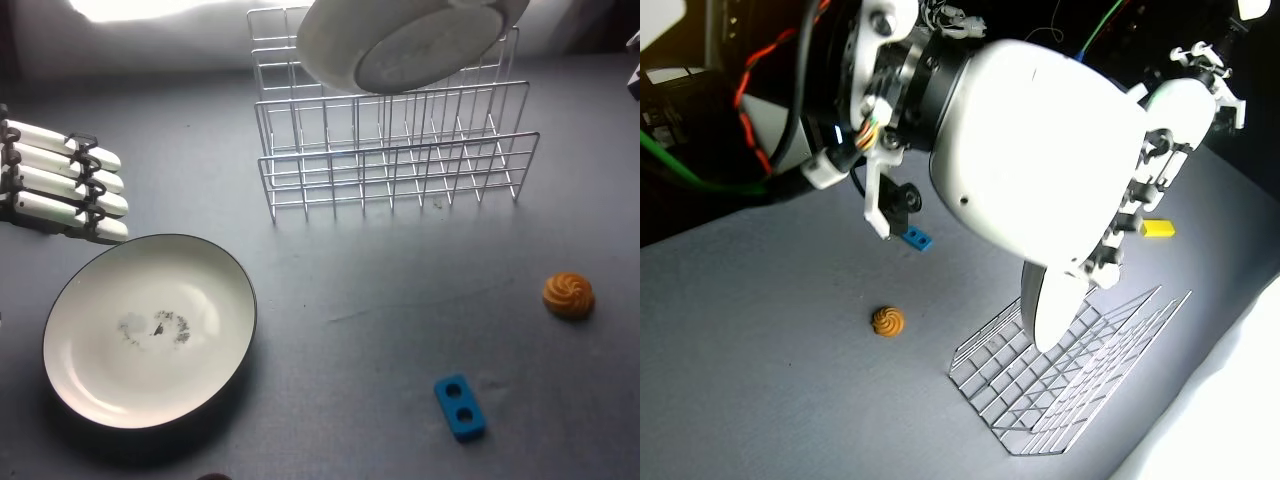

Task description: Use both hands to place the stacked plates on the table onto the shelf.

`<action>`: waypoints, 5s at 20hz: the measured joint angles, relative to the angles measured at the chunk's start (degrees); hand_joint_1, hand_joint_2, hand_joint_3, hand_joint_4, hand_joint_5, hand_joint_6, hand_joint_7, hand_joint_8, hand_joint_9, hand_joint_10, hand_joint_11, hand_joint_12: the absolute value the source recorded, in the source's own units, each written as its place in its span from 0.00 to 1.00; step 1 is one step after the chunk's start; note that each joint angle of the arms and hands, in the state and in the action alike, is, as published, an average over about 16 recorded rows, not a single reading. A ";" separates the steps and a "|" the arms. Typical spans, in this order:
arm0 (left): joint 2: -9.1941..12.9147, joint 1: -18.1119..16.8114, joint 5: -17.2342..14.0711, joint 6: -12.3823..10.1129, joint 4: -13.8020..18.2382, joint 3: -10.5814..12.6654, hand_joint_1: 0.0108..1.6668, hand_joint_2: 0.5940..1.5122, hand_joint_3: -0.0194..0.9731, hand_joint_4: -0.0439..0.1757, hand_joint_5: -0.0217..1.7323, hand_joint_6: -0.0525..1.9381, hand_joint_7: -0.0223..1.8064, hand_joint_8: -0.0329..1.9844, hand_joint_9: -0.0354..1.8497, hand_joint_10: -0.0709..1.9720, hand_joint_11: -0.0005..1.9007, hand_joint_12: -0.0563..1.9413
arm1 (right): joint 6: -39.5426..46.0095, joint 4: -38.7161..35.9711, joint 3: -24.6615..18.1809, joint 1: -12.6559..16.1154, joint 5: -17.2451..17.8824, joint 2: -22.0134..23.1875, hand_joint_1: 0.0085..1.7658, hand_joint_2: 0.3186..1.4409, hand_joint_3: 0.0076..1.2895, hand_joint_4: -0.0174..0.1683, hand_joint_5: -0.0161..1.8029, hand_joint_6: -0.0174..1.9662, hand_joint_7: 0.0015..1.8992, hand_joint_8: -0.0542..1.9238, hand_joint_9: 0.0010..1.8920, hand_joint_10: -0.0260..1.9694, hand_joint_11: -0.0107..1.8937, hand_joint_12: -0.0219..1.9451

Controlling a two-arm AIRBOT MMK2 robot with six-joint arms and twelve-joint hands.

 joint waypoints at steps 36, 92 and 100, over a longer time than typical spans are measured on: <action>-2.80 7.37 0.42 -0.18 -0.32 2.29 0.00 0.60 0.04 0.20 0.08 0.03 0.07 0.02 0.06 0.04 0.02 0.03 | -0.07 9.64 19.82 -11.74 5.14 -11.77 0.70 0.63 0.00 0.05 0.52 0.43 0.56 0.50 0.55 0.38 0.42 0.71; -3.78 17.28 5.16 0.21 -4.69 1.41 0.00 0.59 0.04 0.18 0.06 0.03 0.05 0.01 0.02 0.02 0.01 0.03 | -106.58 45.44 -5.52 -22.99 23.14 -22.01 0.59 0.51 0.00 0.11 0.02 0.02 0.02 0.04 0.03 0.02 0.02 0.17; -3.82 17.28 5.15 0.20 -4.73 1.41 0.00 0.59 0.04 0.18 0.06 0.02 0.05 0.01 0.02 0.02 0.01 0.03 | -110.34 50.50 -0.81 -26.55 24.78 -29.22 0.58 0.60 0.00 0.11 0.08 0.02 0.08 0.04 0.11 0.02 0.01 0.43</action>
